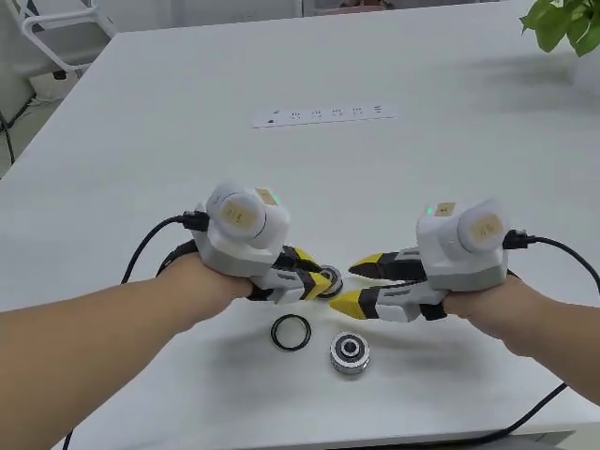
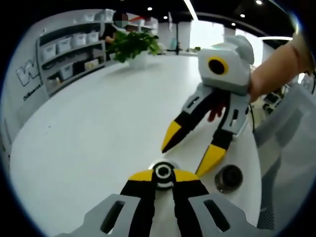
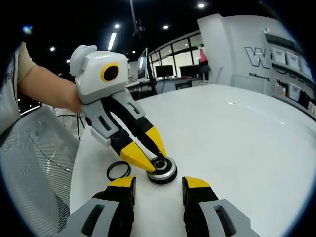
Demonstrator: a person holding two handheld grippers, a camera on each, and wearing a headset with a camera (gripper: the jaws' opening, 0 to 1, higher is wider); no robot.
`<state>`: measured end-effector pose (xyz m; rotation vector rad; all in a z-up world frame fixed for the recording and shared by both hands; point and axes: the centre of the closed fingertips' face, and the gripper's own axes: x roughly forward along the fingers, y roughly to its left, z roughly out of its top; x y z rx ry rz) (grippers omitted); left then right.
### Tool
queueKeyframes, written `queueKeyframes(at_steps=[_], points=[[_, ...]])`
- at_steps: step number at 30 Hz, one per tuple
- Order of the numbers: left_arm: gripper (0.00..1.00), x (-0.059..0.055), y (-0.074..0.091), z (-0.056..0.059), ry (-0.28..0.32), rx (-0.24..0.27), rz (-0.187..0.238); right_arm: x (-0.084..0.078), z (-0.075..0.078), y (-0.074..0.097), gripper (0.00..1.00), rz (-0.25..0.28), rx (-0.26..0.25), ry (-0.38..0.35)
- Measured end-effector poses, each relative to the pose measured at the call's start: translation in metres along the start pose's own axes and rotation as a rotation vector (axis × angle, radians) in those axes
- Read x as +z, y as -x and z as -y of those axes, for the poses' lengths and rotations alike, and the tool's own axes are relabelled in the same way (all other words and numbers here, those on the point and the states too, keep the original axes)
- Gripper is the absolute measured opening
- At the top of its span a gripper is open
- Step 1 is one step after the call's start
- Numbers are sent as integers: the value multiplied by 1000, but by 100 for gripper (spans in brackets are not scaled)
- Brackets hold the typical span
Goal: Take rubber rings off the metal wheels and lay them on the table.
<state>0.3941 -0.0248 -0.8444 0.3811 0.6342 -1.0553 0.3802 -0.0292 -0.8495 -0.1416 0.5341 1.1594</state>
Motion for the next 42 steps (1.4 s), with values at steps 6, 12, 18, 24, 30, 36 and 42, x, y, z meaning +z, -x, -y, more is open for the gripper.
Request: queueKeyframes(at_steps=[6, 12, 18, 24, 30, 36, 42], points=[[14, 0, 0, -1, 6, 2, -2, 2, -1, -6, 35, -1, 2, 11], [14, 0, -1, -1, 4, 5, -4, 0, 1, -10, 32, -11, -13, 25], [13, 1, -1, -1, 6, 10, -6, 1, 4, -14, 32, -13, -28, 30], [13, 0, -1, -1, 6, 8, -6, 2, 2, -17, 30, -14, -28, 34], [13, 0, -1, -1, 5, 10, -6, 1, 5, -18, 27, -23, -40, 49], [13, 0, -1, -1, 7, 9, -5, 0, 4, -16, 26, -35, -39, 75], [13, 1, -1, -1, 8, 12, -4, -2, 5, -13, 24, -46, -38, 96]])
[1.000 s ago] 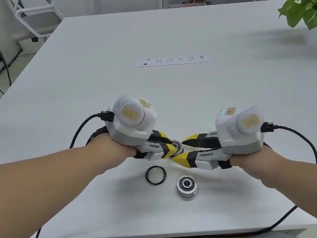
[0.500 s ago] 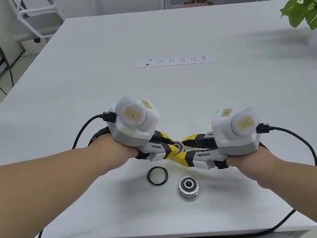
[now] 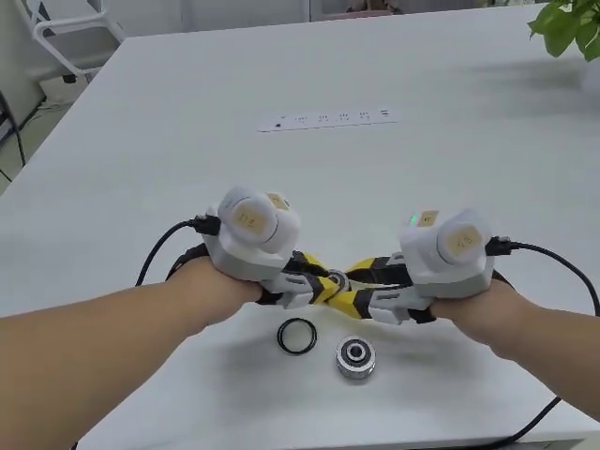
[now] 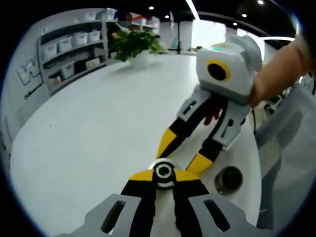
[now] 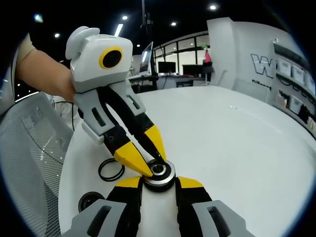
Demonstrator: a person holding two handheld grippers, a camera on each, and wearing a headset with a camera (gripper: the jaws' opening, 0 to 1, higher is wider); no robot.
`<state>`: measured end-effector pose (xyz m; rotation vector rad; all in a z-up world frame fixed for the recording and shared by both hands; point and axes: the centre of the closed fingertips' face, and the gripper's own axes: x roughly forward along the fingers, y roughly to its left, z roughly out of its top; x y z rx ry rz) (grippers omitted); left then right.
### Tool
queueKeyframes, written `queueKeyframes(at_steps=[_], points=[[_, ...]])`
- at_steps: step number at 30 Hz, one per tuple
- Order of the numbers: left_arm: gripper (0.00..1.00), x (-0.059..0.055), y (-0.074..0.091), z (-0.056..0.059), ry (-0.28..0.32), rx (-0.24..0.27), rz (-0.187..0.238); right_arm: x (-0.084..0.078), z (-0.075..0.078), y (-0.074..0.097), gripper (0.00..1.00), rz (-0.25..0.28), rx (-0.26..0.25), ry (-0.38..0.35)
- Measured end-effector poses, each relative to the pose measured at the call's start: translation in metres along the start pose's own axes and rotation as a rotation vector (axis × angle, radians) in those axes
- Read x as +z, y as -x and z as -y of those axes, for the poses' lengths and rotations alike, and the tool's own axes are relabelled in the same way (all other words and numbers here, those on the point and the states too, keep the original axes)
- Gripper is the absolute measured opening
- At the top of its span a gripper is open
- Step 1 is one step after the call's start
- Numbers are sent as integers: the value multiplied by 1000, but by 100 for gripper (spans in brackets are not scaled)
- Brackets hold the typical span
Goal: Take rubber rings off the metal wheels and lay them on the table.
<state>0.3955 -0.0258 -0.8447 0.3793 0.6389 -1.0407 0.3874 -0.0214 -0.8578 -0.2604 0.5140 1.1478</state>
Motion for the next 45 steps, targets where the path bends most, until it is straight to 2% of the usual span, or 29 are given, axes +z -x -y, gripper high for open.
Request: queueKeyframes(at_steps=[11, 33, 36, 37, 38, 45], points=[[13, 1, -2, 3, 1, -1, -3, -3, 0, 6, 23, -7, 5, 11], [13, 1, -3, 4, 2, -3, -5, -6, 0, 11, 19, 0, 37, -17], [13, 1, -3, 4, 4, -3, -5, -10, 3, 12, 13, -19, 24, -13], [13, 1, -3, 4, 3, -4, -5, -11, 2, 13, 10, -20, 43, -15], [13, 1, -3, 4, 4, -4, -5, -10, 4, 15, 8, -7, 30, -40], [13, 1, -3, 4, 5, -3, -5, -10, 3, 14, 7, -13, 32, -31]])
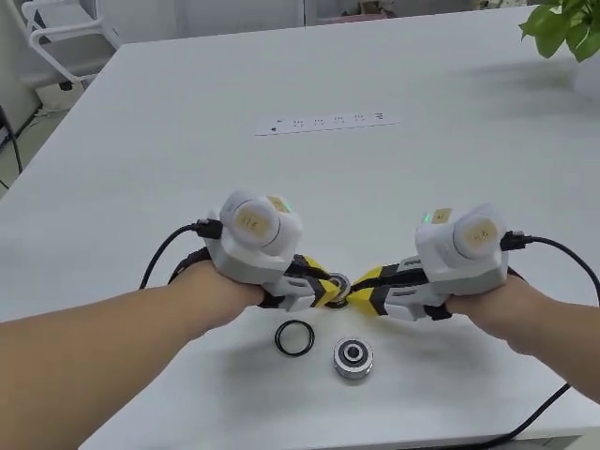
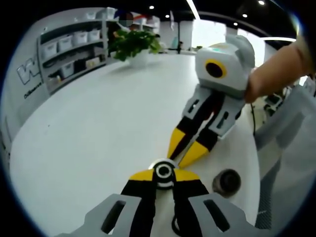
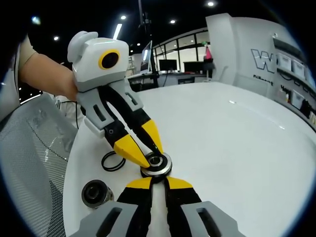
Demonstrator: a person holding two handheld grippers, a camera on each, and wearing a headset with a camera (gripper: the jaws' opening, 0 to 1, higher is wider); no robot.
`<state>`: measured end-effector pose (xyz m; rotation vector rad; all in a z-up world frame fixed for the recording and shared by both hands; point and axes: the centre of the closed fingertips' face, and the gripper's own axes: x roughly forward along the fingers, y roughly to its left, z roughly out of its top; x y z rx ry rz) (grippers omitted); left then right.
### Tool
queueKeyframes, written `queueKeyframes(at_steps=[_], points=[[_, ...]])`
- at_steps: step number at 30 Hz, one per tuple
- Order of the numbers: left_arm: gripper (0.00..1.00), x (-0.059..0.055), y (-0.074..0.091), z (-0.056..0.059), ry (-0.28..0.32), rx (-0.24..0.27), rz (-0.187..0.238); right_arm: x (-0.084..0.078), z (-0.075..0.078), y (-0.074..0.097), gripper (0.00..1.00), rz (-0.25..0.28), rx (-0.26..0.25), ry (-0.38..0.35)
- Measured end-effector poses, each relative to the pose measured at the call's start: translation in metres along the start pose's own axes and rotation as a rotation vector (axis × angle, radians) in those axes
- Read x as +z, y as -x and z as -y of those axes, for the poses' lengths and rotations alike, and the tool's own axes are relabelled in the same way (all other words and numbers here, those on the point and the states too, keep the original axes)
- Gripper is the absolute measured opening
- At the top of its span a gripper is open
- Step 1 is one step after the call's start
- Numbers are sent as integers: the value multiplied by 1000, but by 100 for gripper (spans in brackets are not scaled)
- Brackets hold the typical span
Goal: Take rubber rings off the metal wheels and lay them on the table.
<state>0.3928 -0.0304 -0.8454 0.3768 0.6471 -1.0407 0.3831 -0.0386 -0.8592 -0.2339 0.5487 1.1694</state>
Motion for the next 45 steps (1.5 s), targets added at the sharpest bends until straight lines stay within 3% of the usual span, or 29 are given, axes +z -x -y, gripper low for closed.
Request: queueKeyframes(at_steps=[14, 34, 45], points=[[13, 0, 0, 0, -1, 2, -3, -1, 1, 1, 1, -2, -2, -23], [12, 1, -2, 5, -4, 5, -6, -4, 3, 6, 0, -6, 2, -131], [12, 1, -2, 7, -23, 8, -16, -3, 3, 11, 0, 9, 7, -230]])
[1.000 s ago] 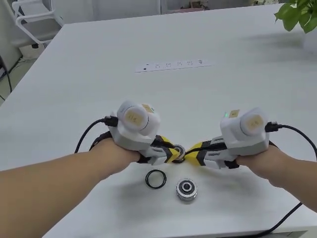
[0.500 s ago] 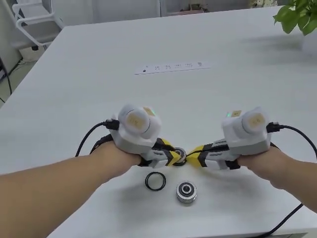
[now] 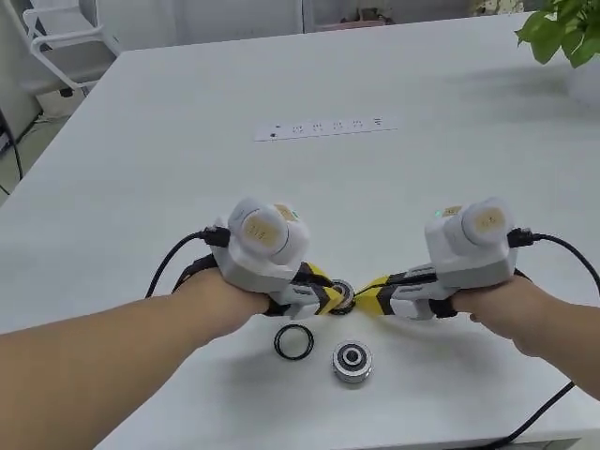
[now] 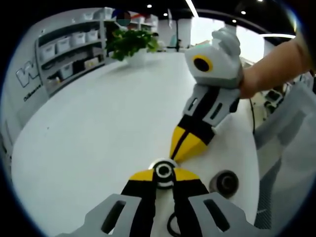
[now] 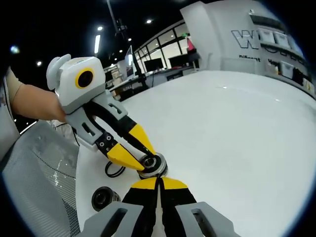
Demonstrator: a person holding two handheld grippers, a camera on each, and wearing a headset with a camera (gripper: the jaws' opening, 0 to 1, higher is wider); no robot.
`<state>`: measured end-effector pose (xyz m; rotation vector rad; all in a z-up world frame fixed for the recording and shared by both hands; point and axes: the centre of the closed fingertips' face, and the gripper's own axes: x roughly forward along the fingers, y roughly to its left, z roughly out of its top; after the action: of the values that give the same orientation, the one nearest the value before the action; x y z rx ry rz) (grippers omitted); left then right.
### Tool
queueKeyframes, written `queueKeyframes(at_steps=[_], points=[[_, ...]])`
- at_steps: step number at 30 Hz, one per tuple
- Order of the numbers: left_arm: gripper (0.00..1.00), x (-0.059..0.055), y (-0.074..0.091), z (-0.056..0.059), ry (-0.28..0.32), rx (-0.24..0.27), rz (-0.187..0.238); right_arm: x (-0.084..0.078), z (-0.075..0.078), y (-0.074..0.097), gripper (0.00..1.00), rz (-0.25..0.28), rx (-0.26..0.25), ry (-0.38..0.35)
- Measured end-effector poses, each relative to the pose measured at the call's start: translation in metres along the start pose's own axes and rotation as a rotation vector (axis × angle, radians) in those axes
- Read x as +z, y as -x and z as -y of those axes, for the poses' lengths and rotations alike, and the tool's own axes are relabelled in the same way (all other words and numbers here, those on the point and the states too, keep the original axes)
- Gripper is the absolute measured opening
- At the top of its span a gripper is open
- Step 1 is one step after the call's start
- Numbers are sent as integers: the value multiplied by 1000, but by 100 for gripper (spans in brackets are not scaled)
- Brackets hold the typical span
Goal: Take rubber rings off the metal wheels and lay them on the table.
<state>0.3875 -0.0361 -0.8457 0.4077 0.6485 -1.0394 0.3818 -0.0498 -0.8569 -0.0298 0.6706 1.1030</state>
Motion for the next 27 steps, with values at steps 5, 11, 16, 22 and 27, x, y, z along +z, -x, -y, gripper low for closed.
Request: queueKeyframes(at_steps=[5, 11, 16, 22, 27], points=[[12, 0, -1, 0, -6, 2, -1, 1, 0, 1, 0, 3, 3, -37], [12, 0, -1, 0, -11, 2, -3, 1, 0, 2, 0, 6, 10, -92], [12, 0, -1, 1, -15, 1, -6, 3, 1, 5, 0, 18, 21, -136], [12, 0, -1, 1, -11, 4, -4, 4, -4, 6, 0, 25, 23, -155], [12, 0, -1, 1, -8, 7, -2, 5, -5, 6, 0, 36, 22, -190]])
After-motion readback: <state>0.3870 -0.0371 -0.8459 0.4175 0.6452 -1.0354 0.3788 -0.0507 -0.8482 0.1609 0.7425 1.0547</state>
